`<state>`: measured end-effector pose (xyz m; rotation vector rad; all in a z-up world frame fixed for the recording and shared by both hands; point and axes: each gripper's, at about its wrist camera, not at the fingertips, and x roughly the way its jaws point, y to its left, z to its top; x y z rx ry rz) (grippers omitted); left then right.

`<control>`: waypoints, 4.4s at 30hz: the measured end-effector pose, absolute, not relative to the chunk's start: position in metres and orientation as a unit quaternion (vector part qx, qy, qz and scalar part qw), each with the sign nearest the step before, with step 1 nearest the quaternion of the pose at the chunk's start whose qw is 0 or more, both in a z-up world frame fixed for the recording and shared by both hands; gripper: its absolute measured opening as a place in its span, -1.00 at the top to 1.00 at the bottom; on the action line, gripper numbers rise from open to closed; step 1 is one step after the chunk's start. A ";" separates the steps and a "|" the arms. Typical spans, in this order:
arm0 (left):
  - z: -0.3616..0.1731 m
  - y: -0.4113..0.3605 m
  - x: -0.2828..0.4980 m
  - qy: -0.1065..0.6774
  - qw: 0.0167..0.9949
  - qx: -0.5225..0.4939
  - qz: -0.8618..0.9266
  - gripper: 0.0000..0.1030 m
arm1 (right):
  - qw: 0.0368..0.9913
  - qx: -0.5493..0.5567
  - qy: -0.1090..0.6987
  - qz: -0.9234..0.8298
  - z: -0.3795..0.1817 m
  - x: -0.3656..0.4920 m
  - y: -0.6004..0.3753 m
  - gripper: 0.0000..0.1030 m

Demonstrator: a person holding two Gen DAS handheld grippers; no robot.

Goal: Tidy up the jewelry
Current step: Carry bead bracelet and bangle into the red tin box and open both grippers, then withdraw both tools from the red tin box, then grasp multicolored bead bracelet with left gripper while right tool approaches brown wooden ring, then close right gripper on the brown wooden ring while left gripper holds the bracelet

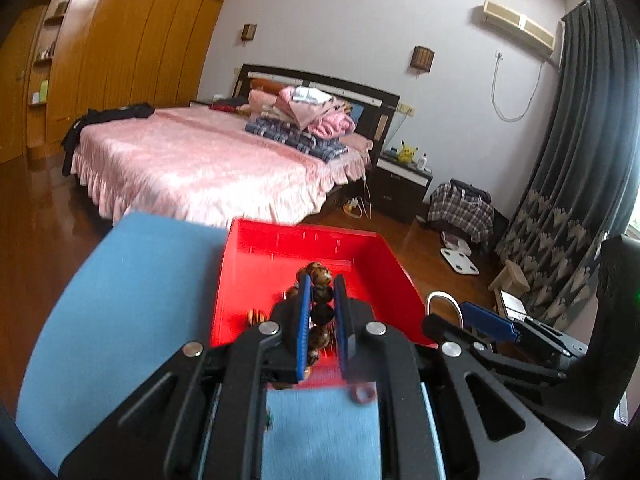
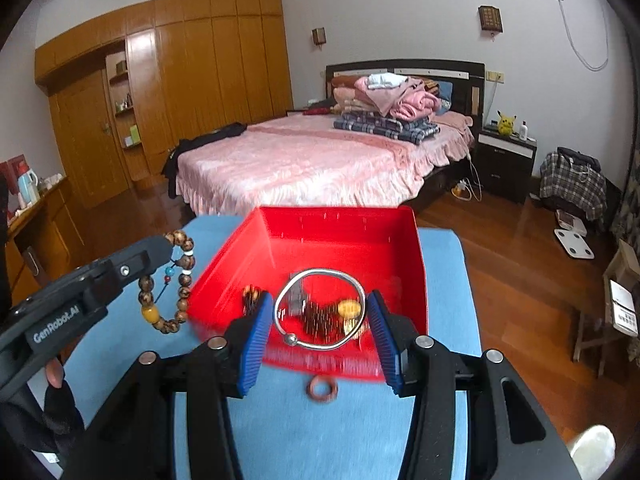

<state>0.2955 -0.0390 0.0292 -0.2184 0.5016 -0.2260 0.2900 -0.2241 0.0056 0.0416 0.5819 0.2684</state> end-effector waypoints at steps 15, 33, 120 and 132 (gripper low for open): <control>0.003 -0.042 0.365 0.277 0.953 -0.074 -0.093 0.81 | 0.943 0.007 0.308 0.129 -0.023 0.348 -0.219 0.07; -0.013 -0.023 0.361 0.289 0.954 -0.053 -0.060 -0.30 | 0.956 -0.002 0.281 0.083 -0.028 0.330 -0.225 -0.76; -0.092 -0.016 0.300 0.411 0.908 -0.061 -0.052 0.88 | 0.905 0.072 0.409 0.090 -0.102 0.295 -0.205 -0.57; -0.096 -0.024 0.310 0.410 0.907 -0.063 -0.065 0.88 | 0.902 0.047 0.420 0.082 -0.109 0.308 -0.200 0.11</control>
